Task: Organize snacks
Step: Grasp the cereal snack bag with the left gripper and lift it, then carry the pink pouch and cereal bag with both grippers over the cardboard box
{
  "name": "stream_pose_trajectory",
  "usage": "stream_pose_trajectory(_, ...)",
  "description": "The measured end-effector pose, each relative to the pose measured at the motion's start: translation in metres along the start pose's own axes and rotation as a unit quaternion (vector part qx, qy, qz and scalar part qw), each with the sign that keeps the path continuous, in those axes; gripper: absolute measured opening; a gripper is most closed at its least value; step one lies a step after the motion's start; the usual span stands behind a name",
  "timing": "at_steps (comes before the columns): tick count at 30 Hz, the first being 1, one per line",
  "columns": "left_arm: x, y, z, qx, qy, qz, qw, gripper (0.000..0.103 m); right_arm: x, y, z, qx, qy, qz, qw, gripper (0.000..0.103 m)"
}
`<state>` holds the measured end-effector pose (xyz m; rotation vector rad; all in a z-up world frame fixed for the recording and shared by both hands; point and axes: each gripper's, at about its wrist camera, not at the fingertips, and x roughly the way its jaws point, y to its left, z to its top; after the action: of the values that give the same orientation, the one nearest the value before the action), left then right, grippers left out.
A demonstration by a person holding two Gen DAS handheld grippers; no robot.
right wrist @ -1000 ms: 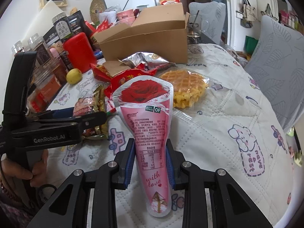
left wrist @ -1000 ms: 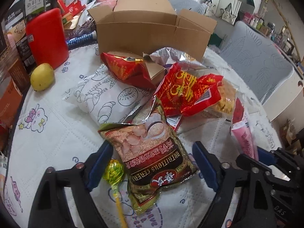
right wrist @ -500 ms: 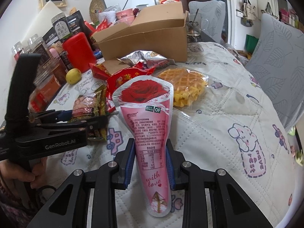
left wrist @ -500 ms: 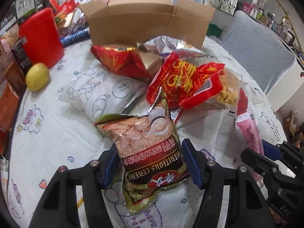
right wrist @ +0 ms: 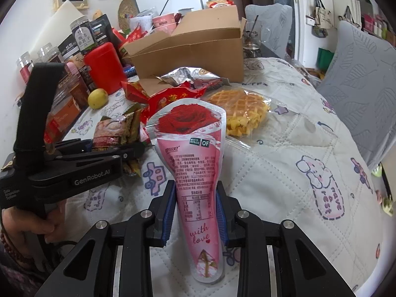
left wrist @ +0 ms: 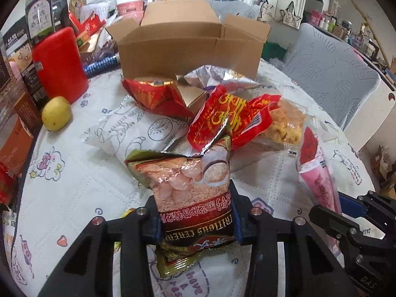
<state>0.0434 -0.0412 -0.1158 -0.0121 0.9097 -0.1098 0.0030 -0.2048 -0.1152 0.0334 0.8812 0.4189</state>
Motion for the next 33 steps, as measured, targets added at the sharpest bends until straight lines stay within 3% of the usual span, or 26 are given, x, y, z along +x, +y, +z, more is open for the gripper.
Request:
stream_pose_trajectory(19, -0.066, 0.009, -0.013, -0.011, -0.054, -0.018, 0.9983, 0.040, -0.023, 0.030, -0.009, -0.015, -0.019, 0.027, 0.999, 0.030)
stream_pose_trajectory(33, -0.104, 0.019, 0.014, -0.003, -0.112, -0.032, 0.9932, 0.040, -0.042, 0.059, 0.031, -0.045, -0.057, 0.040, 0.997, 0.030)
